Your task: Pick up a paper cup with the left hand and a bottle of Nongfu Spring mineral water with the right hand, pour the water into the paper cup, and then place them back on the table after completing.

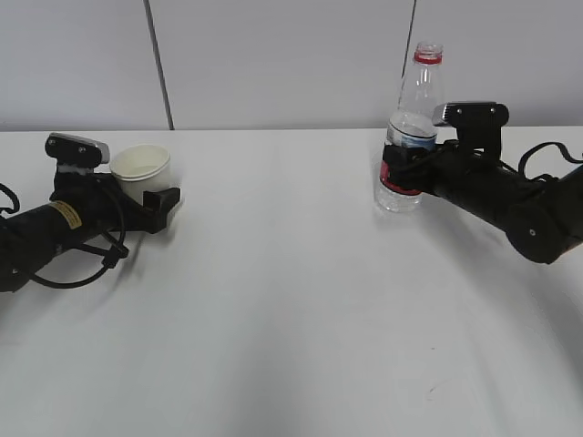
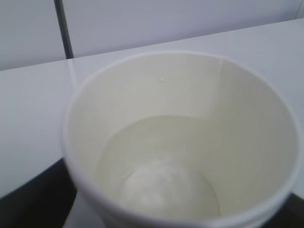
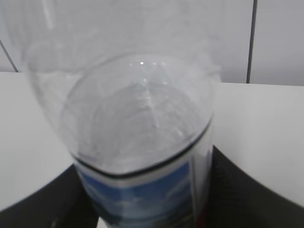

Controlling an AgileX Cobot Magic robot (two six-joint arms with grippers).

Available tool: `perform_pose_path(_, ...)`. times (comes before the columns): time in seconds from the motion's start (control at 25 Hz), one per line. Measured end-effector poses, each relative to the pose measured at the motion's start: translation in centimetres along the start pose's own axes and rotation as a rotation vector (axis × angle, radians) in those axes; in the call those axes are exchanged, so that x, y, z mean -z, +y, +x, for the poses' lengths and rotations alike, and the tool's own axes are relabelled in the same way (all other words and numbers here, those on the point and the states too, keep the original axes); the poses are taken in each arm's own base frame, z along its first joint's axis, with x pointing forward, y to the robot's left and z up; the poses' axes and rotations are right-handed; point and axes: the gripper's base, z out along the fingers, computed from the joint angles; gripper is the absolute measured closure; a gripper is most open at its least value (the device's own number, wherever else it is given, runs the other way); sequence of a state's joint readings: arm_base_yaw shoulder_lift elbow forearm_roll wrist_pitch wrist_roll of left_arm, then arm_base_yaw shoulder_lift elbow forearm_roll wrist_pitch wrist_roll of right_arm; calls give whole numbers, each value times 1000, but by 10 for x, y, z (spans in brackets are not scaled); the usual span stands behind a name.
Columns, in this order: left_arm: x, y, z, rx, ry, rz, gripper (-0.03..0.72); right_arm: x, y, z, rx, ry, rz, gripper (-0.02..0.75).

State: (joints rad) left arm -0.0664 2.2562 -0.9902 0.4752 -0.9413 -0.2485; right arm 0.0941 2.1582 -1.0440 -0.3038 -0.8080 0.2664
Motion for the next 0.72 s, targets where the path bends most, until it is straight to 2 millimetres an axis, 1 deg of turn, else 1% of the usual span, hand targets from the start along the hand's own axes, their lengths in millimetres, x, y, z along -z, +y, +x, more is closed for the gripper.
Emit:
perform_pose_path(0.44, 5, -2, -15, -12, -38, 2, 93, 0, 0, 0, 0, -1, 0, 328)
perform_pose_path(0.64, 5, -2, -16, -13, -40, 2, 93, -3, -1, 9, -8, -8, -7, 328)
perform_pose_path(0.72, 5, -2, -16, -13, -40, 2, 95, -3, 0, 9, -9, -20, -10, 328)
